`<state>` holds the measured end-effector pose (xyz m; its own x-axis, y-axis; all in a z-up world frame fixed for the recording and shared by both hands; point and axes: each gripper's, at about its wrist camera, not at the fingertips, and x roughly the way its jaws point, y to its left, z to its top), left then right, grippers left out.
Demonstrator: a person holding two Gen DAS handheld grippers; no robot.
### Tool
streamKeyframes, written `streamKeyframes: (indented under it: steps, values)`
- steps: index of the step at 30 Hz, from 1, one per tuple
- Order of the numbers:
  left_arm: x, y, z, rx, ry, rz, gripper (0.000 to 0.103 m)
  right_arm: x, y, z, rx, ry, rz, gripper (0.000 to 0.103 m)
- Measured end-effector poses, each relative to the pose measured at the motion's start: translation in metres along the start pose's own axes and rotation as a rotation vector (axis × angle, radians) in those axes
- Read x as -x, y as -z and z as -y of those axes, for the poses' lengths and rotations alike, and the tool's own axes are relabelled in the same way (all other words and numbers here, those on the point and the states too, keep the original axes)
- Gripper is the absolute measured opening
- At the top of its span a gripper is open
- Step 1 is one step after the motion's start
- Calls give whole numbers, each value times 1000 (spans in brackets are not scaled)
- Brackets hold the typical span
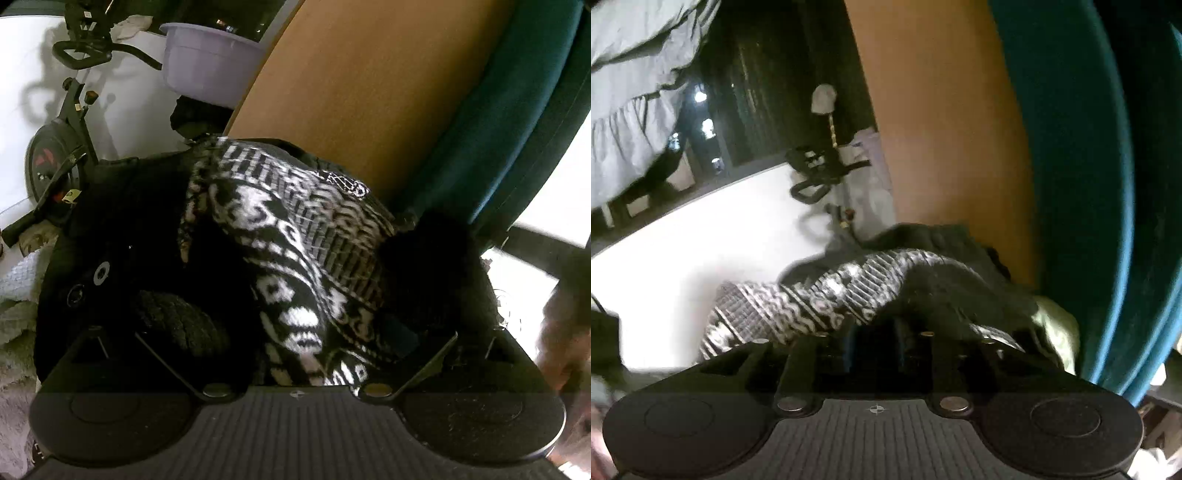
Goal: Fold clothes
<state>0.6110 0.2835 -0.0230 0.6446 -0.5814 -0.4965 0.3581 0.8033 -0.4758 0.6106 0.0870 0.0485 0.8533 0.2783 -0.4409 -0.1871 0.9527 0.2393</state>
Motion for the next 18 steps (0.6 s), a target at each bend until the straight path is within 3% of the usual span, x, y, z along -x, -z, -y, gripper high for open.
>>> streamKeyframes:
  steps: [4, 8, 12, 16, 18]
  values:
    - [3, 0, 1, 22, 14, 11, 98, 8, 3, 2, -19, 20, 5, 36]
    - [13, -3, 3, 61, 66, 46, 99, 9, 5, 14, -51, 0, -16, 36]
    - [15, -2, 18, 4, 91, 32, 101, 7, 6, 24, -118, -16, -22, 37]
    - [1, 8, 43, -163, 6, -18, 101, 4, 4, 25, -156, -23, -26, 38]
    - [-7, 11, 46, -202, -48, -27, 100, 8, 3, 27, -191, -49, -24, 48]
